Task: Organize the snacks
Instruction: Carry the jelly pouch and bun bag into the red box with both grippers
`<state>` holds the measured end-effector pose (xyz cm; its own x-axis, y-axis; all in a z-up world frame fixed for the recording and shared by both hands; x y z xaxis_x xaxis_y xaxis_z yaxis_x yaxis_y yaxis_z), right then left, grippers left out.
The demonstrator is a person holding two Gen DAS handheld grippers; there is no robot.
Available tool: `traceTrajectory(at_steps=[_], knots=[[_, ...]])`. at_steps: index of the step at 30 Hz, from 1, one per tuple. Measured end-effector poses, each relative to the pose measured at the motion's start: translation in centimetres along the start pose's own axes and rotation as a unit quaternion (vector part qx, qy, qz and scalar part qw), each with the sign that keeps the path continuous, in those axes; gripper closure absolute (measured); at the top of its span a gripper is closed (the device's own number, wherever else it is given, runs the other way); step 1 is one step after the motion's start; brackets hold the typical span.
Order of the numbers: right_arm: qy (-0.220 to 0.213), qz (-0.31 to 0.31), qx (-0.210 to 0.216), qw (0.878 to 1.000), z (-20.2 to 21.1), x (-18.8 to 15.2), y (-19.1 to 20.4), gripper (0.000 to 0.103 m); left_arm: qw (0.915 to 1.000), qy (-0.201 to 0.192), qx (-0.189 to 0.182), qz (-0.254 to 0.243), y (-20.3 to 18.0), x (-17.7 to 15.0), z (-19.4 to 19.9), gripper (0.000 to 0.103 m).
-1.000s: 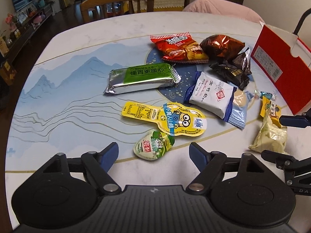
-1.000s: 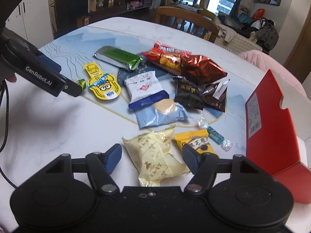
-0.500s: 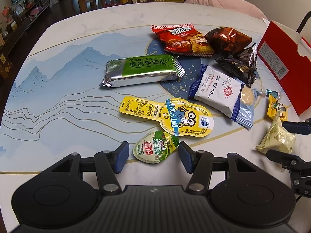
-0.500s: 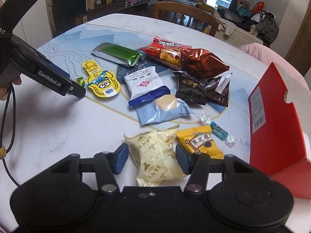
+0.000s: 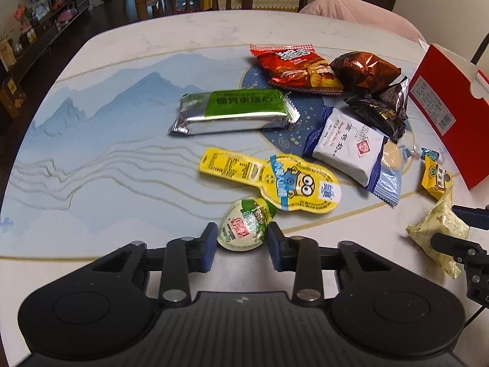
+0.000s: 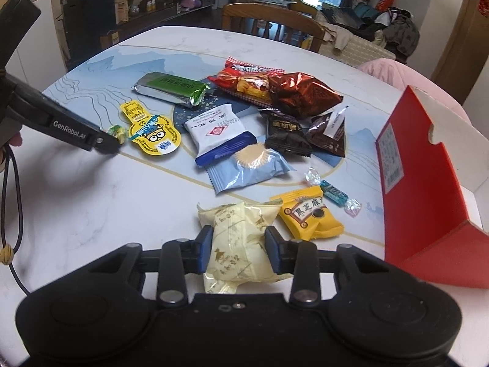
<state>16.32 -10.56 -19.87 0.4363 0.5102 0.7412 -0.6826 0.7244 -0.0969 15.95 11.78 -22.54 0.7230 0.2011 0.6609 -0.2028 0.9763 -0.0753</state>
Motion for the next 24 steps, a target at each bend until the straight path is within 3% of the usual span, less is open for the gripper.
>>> traceTrajectory(at_steps=[12, 24], knots=[[-0.016, -0.032, -0.027, 0.999, 4.0, 0.2, 1.3, 0.068, 0.9997, -0.008, -0.017, 0.014, 0.4, -1.3, 2.6, 0.070], [-0.070, -0.044, -0.060, 0.995, 10.9, 2.9, 1.1, 0.068, 0.9968, -0.040, -0.069, -0.002, -2.8, 0.3, 9.8, 0.070]])
Point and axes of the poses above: each gripper's, at about its wrist camera, not at the fingertips, and z roughly against the way its jaws point, y to its left, x to its top, the point moved 6 cm from there along -z, roughly the way its jaws point, and after that the axes turned 12 degrees about -y, right-handed, at the moved point
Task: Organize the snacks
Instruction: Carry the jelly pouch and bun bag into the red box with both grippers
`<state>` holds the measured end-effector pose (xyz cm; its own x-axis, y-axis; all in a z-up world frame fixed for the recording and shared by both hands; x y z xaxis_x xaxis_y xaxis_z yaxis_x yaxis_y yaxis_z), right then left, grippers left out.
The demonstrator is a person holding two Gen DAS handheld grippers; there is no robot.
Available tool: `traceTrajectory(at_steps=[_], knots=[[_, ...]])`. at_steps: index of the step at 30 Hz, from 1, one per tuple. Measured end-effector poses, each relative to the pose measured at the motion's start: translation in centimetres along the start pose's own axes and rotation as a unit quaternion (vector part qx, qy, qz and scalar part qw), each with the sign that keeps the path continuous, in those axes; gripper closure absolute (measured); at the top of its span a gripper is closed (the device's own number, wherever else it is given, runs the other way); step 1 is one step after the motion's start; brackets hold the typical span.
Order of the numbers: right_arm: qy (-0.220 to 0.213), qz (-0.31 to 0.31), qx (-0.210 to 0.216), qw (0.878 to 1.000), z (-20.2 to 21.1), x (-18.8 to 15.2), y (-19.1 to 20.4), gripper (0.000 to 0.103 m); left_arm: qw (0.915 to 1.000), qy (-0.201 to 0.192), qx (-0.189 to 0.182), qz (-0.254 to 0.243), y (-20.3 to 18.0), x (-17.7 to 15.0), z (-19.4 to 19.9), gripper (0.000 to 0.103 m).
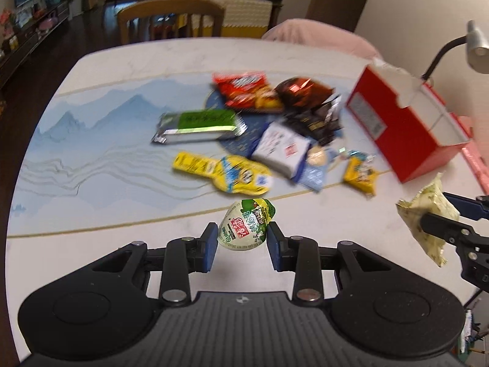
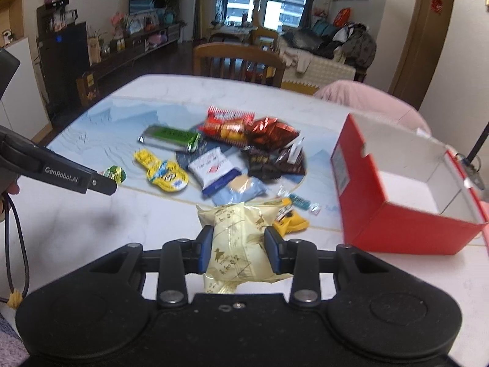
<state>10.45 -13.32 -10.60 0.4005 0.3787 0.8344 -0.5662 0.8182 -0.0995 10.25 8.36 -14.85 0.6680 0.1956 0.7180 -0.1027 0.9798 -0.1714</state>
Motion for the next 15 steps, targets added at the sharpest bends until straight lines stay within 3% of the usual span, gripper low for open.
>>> traceTrajectory(at_steps=[8, 15], knots=[[-0.039, -0.020, -0.018, 0.999, 2.0, 3.5, -4.3, 0.068, 0.9989, -0.032, -0.021, -0.026, -4.5, 4.0, 2.5, 0.070], [-0.063, -0.032, -0.035, 0.997, 1.5, 5.6, -11.4, 0.068, 0.9970, -0.049, -0.045, -0.040, -10.9, 8.3, 1.2, 0.070]])
Point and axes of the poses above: each gripper's, at about its wrist camera, not at the fingertips, and z roughly against the way its jaws point, y to its left, x to its top, the point moved 6 cm from there along -z, roughly the way its jaws point, and after that the axes turned 12 degrees about -y, right-handed, at the moved point
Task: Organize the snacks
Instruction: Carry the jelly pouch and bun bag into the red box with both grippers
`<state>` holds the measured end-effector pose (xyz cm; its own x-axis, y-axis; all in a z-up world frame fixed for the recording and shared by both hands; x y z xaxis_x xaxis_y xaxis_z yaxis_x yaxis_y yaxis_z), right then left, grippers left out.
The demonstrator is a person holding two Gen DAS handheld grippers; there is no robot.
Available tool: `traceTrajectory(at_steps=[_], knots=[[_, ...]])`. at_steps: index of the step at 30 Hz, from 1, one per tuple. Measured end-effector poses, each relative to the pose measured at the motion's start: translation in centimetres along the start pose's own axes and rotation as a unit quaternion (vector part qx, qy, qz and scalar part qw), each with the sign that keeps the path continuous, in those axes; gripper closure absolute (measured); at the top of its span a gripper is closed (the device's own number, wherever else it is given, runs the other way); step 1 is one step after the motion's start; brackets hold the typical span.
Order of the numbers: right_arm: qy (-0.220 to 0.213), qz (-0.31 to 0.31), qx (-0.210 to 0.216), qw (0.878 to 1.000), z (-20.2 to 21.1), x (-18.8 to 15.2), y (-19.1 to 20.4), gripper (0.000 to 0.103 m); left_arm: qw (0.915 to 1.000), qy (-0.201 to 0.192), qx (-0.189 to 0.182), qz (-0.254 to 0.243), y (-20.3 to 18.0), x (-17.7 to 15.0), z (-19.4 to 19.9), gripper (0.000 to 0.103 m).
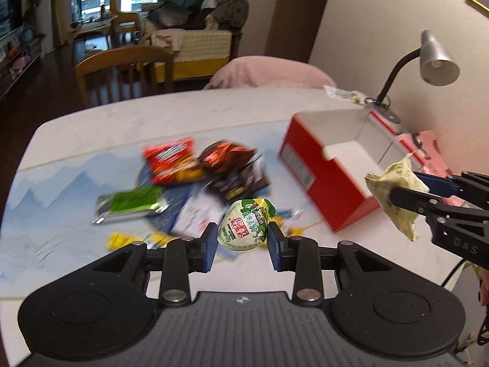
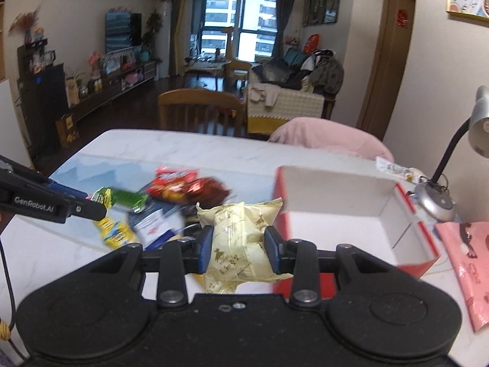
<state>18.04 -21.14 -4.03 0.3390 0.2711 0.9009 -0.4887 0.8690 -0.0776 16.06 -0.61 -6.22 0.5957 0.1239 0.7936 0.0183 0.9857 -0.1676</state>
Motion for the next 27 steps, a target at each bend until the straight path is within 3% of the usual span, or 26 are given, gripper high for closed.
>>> traceTrajectory(at_steps=[12, 17, 27], knots=[[0.012, -0.022, -0.025, 0.999, -5.2, 0.2, -12.3, 0.068, 0.9990, 0.021, -0.029, -0.027, -10.5, 5.6, -9.1, 0.070], [0.043, -0.034, -0.033, 0.998, -8.1, -1.6, -16.3, 0.068, 0.9967, 0.049, -0.041, -0.050, -14.2, 6.4, -13.7, 0.069], [0.121, -0.040, -0.024, 0.992, -14.1, -5.5, -20.5, 0.068, 0.9862, 0.121, -0.048, -0.102, -19.2, 5.2, -22.8, 0.069]])
Point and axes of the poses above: each gripper's, at about its wrist camera, not at the fingertips, and z roughly against the way its jaws point, y to its left, x to its top, the point moved 6 cm from there along -z, roughly the way its jaws point, and after that the axes turned 12 degrees about -y, right-handed, at the moved point
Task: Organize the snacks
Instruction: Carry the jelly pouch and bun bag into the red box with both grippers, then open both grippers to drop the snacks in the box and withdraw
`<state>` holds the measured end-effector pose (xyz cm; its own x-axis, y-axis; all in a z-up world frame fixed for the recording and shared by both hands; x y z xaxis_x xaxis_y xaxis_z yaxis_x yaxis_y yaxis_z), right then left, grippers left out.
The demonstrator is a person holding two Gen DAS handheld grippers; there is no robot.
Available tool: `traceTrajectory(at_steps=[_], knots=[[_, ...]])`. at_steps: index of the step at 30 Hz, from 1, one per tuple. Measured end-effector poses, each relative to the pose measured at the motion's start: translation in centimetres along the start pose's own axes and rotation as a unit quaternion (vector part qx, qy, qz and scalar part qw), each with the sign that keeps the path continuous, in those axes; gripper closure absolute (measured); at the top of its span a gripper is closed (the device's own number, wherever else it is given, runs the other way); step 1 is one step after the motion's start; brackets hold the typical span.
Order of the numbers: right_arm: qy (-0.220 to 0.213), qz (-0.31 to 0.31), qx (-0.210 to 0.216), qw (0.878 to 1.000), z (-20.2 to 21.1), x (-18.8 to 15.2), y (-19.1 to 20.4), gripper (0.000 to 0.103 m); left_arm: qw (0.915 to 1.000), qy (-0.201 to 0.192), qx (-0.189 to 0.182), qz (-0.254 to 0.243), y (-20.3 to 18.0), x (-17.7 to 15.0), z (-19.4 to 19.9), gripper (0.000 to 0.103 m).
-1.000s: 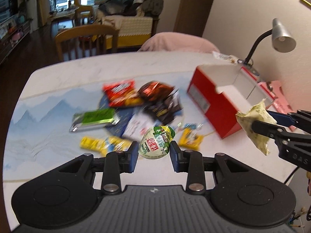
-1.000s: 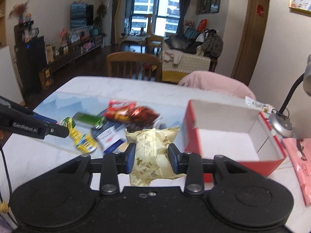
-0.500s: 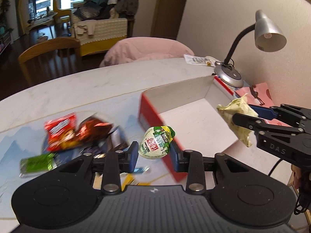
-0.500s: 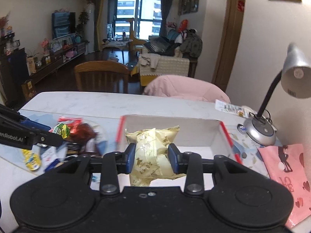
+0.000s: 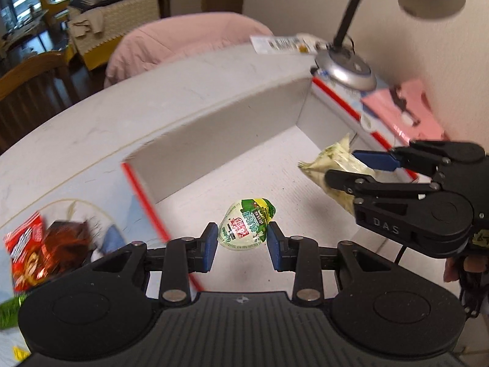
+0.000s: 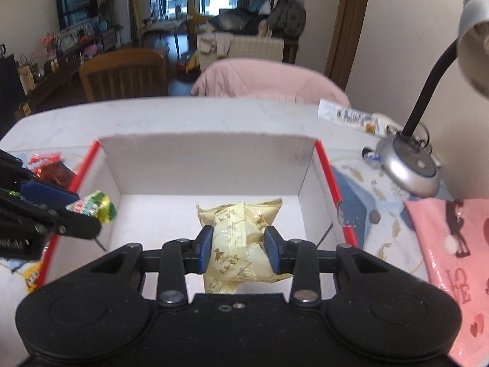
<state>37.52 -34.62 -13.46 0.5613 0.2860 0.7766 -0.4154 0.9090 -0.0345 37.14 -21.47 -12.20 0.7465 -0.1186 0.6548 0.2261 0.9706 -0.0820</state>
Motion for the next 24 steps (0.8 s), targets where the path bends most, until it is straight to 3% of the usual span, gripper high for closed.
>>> traceTrajectory(at_steps=[7, 16, 24], knots=[[0.047, 0.016, 0.022, 0.999, -2.5, -1.5, -0.2, 0.068, 0.9982, 0.050, 0.003, -0.034, -1.8, -0.9, -4.7, 0.069], [0.086, 0.045, 0.035, 0.995, -3.6, -2.8, 0.5, 0.068, 0.9937, 0.097, 0.003, -0.055, -2.8, -2.1, -7.5, 0.067], [0.090, 0.063, 0.050, 0.993, -4.0, -2.9, 0.5, 0.067, 0.9936, 0.092, 0.010, -0.065, -3.0, -2.2, -8.0, 0.066]])
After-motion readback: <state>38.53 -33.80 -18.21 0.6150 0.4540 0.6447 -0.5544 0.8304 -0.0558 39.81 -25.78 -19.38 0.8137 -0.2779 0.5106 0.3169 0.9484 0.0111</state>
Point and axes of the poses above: each gripper's, at about its wrist camera, not at the fingertips, and z roughly against the way its jaws point, y to its left, x to its top, the point moved 6 cm from there along -z, roughly the way its jaws point, and after that the axes turned 12 degrees about -y, right-handed, at the moved point
